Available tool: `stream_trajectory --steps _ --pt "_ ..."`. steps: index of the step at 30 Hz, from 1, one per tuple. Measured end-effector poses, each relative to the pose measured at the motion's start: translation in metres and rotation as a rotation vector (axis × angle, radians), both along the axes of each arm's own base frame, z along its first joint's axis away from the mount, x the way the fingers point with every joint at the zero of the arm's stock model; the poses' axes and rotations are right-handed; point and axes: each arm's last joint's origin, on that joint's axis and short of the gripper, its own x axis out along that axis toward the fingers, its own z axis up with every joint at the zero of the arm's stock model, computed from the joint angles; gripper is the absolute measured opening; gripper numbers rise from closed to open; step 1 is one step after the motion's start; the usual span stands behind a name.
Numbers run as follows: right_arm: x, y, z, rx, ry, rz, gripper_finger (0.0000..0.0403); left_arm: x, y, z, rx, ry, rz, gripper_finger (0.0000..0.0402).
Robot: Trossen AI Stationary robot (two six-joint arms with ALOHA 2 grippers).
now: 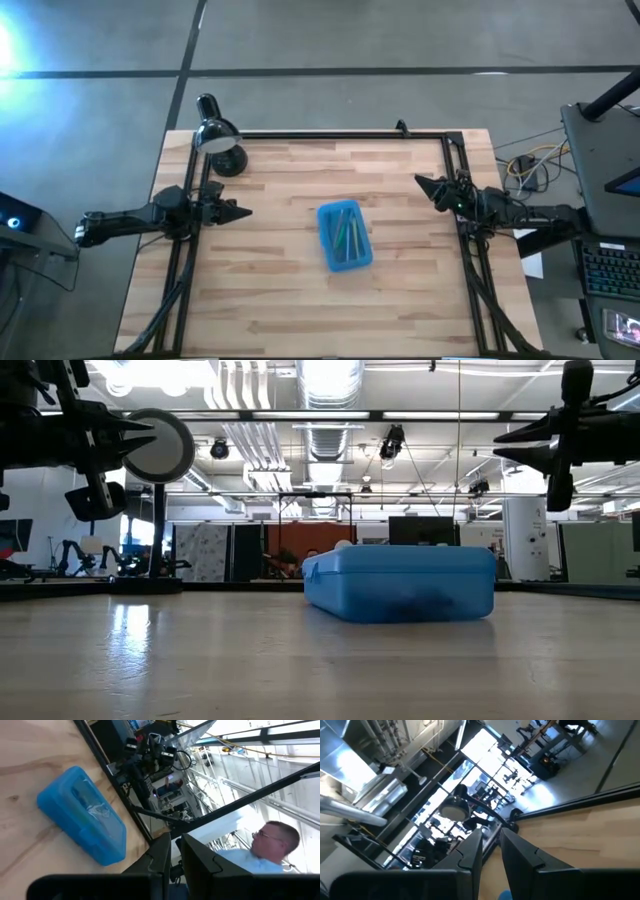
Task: Pick & place school supplies into a supply box
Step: Return to Home Position
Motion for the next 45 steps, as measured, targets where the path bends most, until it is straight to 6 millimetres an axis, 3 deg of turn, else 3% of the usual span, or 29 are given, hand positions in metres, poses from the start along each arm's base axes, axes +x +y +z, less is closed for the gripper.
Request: stream_trajectory --steps 45 --pt "0.0020 0.0006 -0.0026 0.000 0.034 0.005 0.0063 0.0002 0.0000 -0.0005 -0.001 0.005 -0.001 0.0028"
